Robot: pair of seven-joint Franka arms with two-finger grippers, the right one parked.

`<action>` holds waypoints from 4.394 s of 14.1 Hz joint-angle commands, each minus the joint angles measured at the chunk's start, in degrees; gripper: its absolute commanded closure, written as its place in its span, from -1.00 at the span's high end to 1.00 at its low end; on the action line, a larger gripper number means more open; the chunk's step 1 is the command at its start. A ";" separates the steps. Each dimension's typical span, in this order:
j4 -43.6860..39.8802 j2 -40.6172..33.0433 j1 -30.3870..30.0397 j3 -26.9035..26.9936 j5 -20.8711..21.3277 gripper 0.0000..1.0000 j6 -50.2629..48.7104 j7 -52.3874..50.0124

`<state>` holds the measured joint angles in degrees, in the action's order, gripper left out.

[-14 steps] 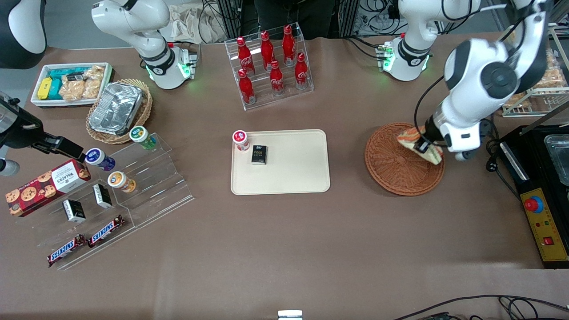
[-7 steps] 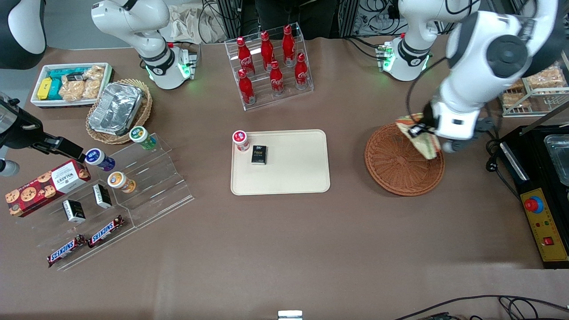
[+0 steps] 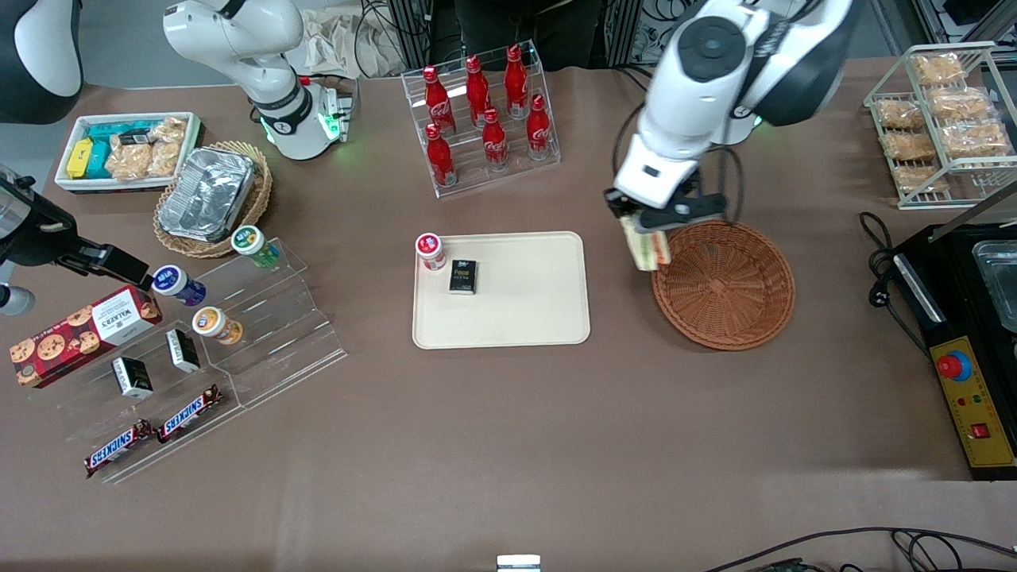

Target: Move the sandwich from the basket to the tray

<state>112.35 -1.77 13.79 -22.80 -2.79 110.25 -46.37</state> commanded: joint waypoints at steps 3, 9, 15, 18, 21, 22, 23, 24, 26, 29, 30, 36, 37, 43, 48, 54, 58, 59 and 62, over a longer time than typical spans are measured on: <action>-0.82 4.57 4.48 0.57 3.65 -1.00 4.35 1.20; 4.80 14.06 6.15 0.57 4.90 -1.00 20.77 1.90; 5.33 23.38 8.71 0.57 13.95 -1.00 28.52 1.81; 5.33 27.16 8.80 0.74 14.39 -1.00 32.65 1.64; 4.98 29.54 8.80 0.83 14.48 -1.00 34.50 1.20; 4.98 30.07 8.80 0.92 15.35 -1.00 34.59 1.11; 4.98 30.33 8.71 0.92 15.88 -1.00 34.60 1.11; 5.07 30.34 8.71 1.09 15.98 -0.50 34.60 1.11; 4.98 30.16 8.71 2.32 15.98 1.00 34.51 1.90; 4.37 29.29 8.45 2.33 15.98 1.00 34.07 1.73; 4.11 27.89 8.27 2.33 15.98 1.00 33.28 1.73; 0.32 12.00 3.37 2.33 14.66 1.00 20.55 1.37; 0.67 8.66 2.48 2.41 14.74 1.00 19.14 1.03; 0.41 -4.28 -9.73 2.68 8.08 1.00 4.91 20.67; -0.46 -7.45 -16.67 2.85 7.97 1.00 0.59 28.78; -2.40 -11.85 -5.79 27.02 -1.50 1.00 -10.05 46.90; -13.44 -6.33 -5.79 27.11 -1.60 1.00 -16.09 46.81; -15.30 -5.27 -5.79 27.11 -1.60 1.00 -17.42 46.90; -16.63 -2.90 -5.79 27.11 -1.60 1.00 -16.82 47.08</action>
<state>99.51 -8.44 7.76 4.03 -3.65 94.84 0.45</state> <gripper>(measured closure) 0.000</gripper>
